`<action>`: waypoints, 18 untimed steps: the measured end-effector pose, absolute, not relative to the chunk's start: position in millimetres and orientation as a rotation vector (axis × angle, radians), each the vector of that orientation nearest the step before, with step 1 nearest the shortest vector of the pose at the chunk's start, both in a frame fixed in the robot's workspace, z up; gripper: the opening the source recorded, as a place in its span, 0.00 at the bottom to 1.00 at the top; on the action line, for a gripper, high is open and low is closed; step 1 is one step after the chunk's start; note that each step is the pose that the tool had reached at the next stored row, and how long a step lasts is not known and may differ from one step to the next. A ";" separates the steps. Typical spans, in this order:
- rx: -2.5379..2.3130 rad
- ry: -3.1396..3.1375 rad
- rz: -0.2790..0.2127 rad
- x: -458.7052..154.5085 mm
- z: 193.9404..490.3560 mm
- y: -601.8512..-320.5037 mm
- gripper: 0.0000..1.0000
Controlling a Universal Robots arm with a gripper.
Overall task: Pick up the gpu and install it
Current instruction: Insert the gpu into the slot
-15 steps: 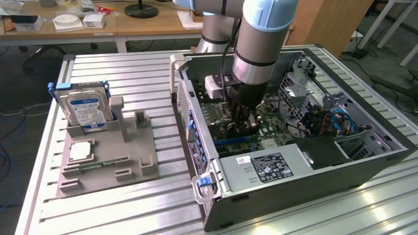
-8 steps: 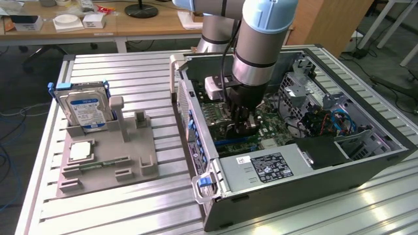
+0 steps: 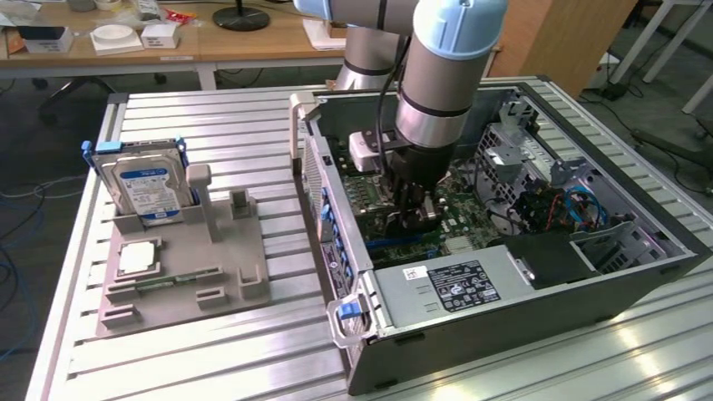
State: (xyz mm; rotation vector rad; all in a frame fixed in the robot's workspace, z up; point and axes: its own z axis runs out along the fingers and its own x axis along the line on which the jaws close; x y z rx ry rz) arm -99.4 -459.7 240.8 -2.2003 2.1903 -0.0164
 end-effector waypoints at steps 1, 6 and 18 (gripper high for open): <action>-2.200 2.190 -0.016 -99.4 240.4 -459.7 0.27; -2.200 2.190 -0.017 -99.4 238.0 -459.7 0.27; -2.200 2.190 -0.017 -99.4 237.4 -459.7 0.27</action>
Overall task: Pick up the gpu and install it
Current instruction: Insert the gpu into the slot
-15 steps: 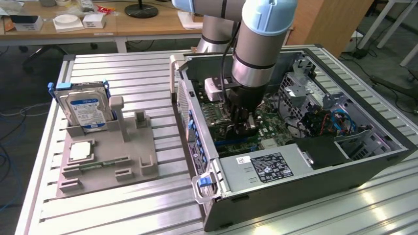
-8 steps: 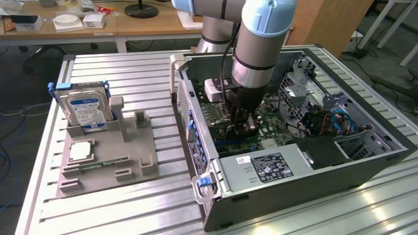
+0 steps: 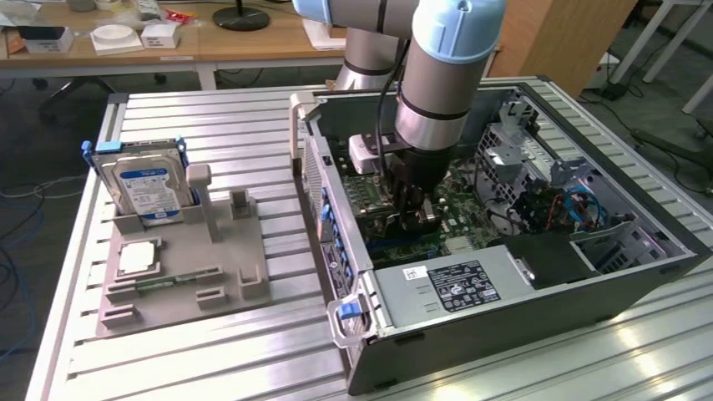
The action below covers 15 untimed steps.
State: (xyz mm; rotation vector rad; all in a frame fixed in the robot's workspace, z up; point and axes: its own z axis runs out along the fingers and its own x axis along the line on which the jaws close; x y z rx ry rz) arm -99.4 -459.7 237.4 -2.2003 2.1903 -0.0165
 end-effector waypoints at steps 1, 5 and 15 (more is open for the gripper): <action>-2.200 2.190 -0.016 -99.4 237.4 -459.7 0.27; -2.200 2.190 -0.016 -99.4 237.3 -459.7 0.27; -2.200 2.190 -0.017 -100.7 235.8 -459.7 0.27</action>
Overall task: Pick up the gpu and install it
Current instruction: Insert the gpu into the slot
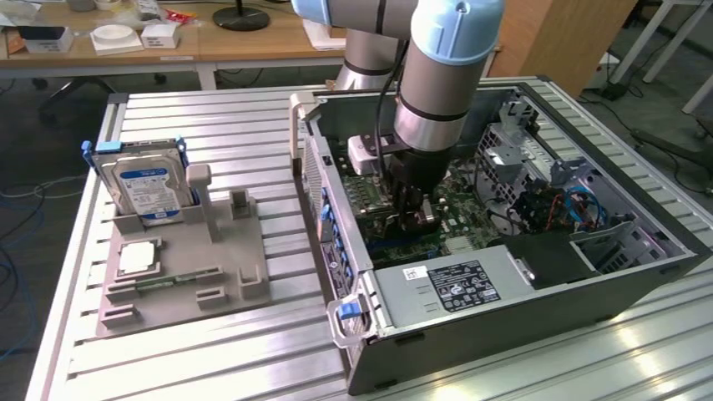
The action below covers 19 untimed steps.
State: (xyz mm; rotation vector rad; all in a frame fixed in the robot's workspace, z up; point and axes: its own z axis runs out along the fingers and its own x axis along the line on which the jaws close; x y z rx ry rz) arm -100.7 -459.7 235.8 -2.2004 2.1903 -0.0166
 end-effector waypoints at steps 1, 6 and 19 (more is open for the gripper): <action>-2.200 2.190 -0.017 -100.7 235.8 -459.7 0.27; -2.201 2.191 -0.017 -100.7 232.5 -459.8 0.27; -2.200 2.190 -0.016 -100.7 231.9 -459.7 0.27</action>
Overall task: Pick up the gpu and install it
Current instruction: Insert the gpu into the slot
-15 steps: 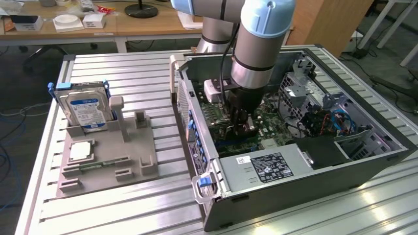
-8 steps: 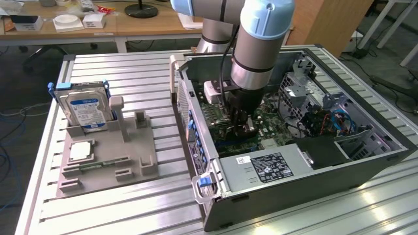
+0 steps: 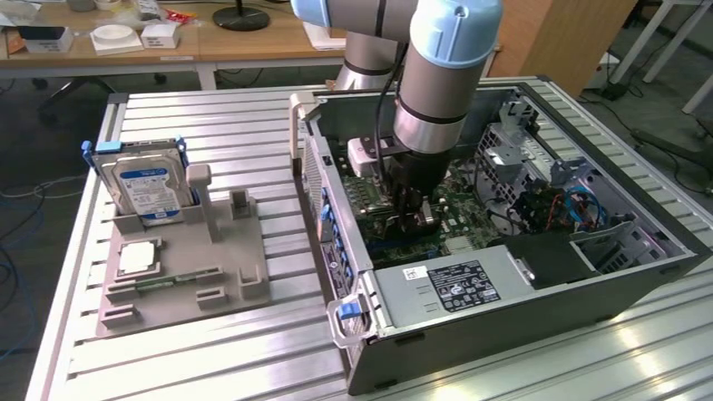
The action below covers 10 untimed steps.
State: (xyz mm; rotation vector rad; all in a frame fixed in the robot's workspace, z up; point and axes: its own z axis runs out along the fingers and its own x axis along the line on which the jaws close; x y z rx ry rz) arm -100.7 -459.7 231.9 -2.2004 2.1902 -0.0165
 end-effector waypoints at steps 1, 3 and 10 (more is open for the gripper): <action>-2.200 2.190 -0.017 -100.7 231.9 -459.7 0.27; -2.200 2.190 -0.016 -100.7 231.9 -459.7 0.27; -2.200 2.190 -0.017 -100.8 231.4 -459.8 0.27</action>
